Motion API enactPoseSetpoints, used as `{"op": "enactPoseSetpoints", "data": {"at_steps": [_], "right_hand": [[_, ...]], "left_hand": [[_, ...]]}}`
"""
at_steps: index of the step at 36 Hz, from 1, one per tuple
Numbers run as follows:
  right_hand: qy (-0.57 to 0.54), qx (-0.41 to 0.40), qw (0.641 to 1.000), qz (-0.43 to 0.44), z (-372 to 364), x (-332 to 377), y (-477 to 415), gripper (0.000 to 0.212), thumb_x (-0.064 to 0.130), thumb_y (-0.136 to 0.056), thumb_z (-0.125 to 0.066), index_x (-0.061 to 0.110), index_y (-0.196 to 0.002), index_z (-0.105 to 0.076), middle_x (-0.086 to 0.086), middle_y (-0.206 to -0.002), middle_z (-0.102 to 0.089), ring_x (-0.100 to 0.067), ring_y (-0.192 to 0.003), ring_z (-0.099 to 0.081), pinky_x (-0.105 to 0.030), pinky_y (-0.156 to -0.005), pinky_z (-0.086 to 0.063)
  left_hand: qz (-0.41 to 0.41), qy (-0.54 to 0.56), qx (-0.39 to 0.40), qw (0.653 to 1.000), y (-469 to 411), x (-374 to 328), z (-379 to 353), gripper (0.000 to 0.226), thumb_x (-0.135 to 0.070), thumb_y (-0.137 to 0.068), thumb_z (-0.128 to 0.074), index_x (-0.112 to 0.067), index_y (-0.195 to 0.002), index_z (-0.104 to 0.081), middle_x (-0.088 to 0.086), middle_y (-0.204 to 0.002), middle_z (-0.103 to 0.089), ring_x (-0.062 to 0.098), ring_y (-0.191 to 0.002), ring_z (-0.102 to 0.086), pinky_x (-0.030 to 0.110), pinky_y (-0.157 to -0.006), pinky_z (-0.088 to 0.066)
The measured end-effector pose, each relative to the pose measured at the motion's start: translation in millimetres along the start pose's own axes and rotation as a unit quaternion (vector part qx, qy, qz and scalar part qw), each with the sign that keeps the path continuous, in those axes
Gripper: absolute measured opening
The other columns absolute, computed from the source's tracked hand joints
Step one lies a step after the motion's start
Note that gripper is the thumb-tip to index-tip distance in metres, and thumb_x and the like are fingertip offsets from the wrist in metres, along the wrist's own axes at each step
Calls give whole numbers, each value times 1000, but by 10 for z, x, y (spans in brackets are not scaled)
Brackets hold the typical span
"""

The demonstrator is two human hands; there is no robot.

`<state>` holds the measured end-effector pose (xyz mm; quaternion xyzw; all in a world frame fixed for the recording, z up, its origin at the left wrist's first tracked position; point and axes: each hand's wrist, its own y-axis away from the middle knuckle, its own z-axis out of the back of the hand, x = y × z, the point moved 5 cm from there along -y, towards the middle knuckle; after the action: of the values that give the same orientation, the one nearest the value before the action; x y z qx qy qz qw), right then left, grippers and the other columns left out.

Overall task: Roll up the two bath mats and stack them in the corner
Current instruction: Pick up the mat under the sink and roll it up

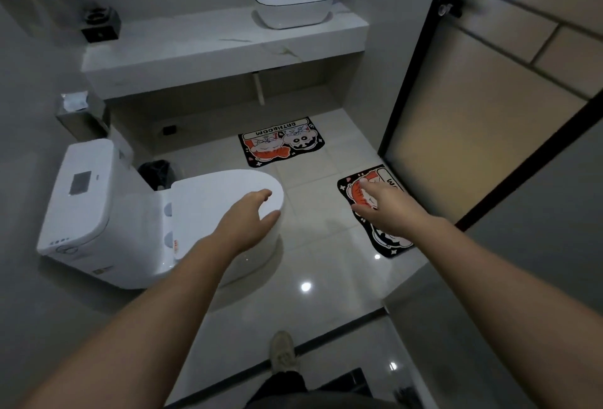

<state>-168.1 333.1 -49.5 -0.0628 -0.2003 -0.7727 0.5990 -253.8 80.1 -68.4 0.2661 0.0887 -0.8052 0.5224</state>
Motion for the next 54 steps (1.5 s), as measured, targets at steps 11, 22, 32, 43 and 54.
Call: {"op": "enactPoseSetpoints", "data": {"at_steps": [11,22,32,43,54], "right_hand": [[-17,2,997,-73,32,-12,-837,53,43,-92,-54,9,-132,-46,-13,-138,-48,-29,-122,-48,-46,-99,-43],[-36,14,995,-92,127,-265,-1545,60,44,-92,-54,14,-141,-39,-7,-148,-40,-25,-130,-45,-39,-105,-39],[-37,29,998,-50,371,-571,-2829,62,46,-91,-53,17,-143,-36,-8,-145,-44,-25,-129,-45,-40,-103,-40],[-5,69,998,13,877,-994,-4219,65,46,-93,-51,17,-147,-31,-7,-151,-37,-23,-136,-36,-38,-110,-32],[-7,79,996,50,1093,-1010,-5253,63,48,-92,-50,20,-146,-32,-3,-149,-39,-20,-135,-38,-37,-109,-33]], "left_hand": [[-38,0,60,998,-1100,194,115,54,-38,-94,-51,-20,-143,-35,1,-146,-42,19,-131,-43,32,-105,-35],[-9,14,62,998,-1823,373,198,53,-38,-94,-50,-22,-143,-36,1,-145,-44,20,-130,-43,37,-107,-38],[38,23,44,998,-2773,264,107,54,-35,-95,-51,-19,-144,-35,2,-145,-44,19,-131,-42,32,-106,-34],[94,74,15,993,-3902,-117,-19,55,-31,-94,-53,-16,-144,-35,4,-145,-43,19,-131,-42,32,-108,-33],[126,70,7,989,-4756,-41,18,56,-33,-93,-54,-18,-144,-36,3,-144,-44,20,-131,-43,33,-107,-35]]}}
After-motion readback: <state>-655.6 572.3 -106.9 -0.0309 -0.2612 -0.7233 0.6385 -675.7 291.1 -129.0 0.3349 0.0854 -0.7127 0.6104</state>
